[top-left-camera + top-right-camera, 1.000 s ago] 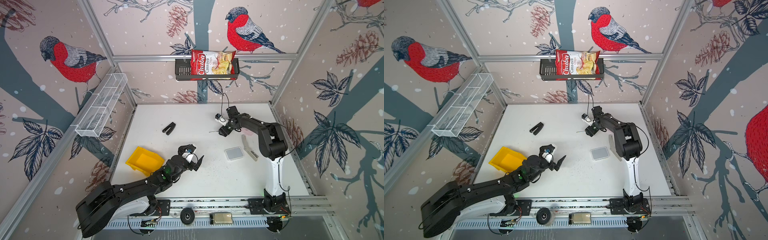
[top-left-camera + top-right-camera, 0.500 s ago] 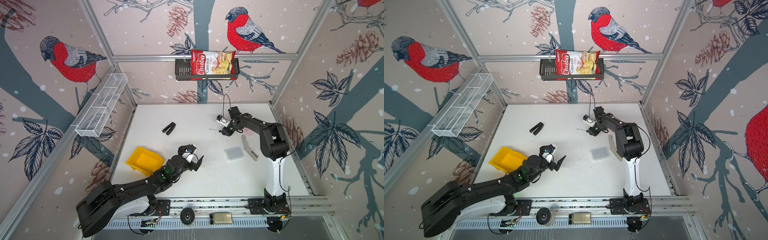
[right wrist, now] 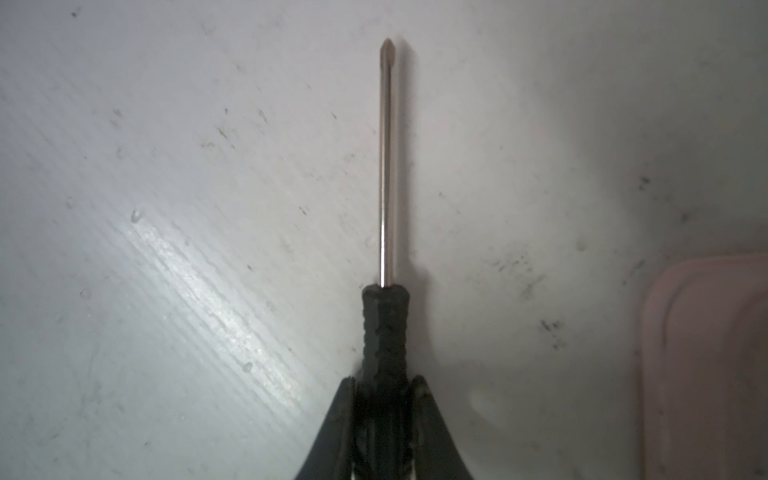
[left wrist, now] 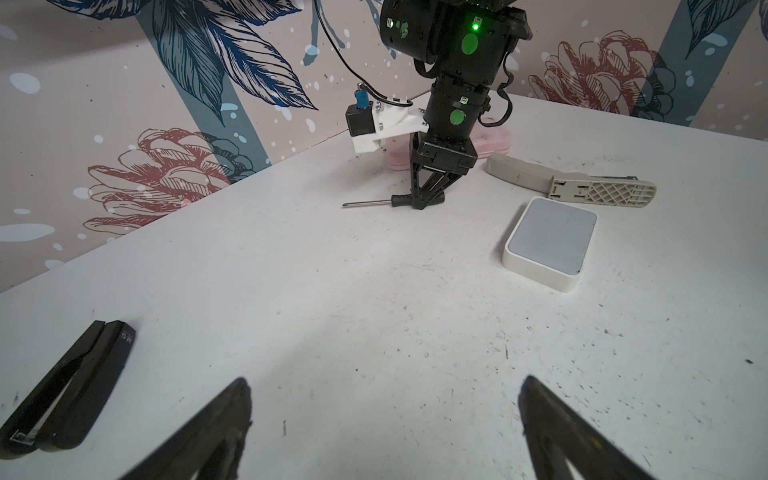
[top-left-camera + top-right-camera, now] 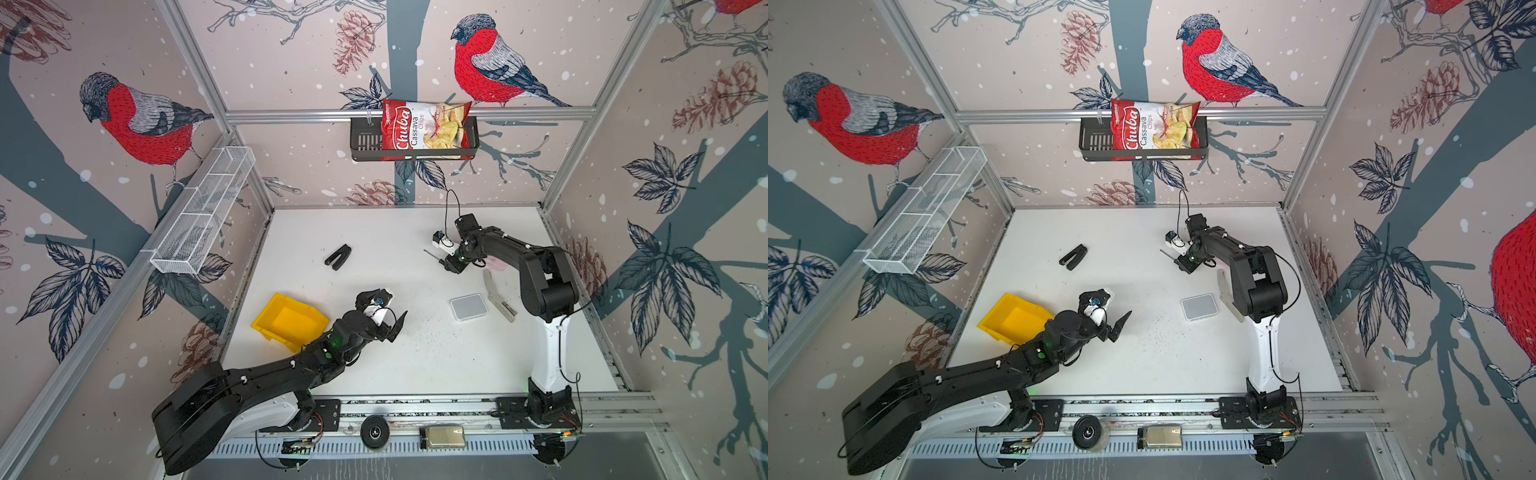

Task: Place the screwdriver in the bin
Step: 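Lower the right gripper onto the screwdriver handle and close it, then lift the screwdriver with the right gripper toward the open left gripper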

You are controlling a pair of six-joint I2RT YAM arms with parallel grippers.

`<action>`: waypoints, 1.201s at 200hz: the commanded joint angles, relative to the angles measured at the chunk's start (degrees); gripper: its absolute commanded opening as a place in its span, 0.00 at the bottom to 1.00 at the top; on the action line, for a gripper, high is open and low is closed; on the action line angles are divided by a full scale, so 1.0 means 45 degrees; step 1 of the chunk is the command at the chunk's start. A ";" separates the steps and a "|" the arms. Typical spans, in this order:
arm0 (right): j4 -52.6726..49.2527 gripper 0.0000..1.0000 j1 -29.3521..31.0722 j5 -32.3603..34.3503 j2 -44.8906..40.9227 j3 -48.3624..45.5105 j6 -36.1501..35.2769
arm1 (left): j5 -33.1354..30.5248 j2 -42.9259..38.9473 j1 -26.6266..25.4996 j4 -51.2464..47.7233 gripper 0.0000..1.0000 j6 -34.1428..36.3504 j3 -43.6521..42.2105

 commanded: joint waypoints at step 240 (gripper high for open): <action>0.5144 0.00 0.3368 -0.0839 -0.6196 -0.4701 0.4345 | 0.0719 -0.0993 0.2433 -0.0262 0.98 -0.8838 0.1844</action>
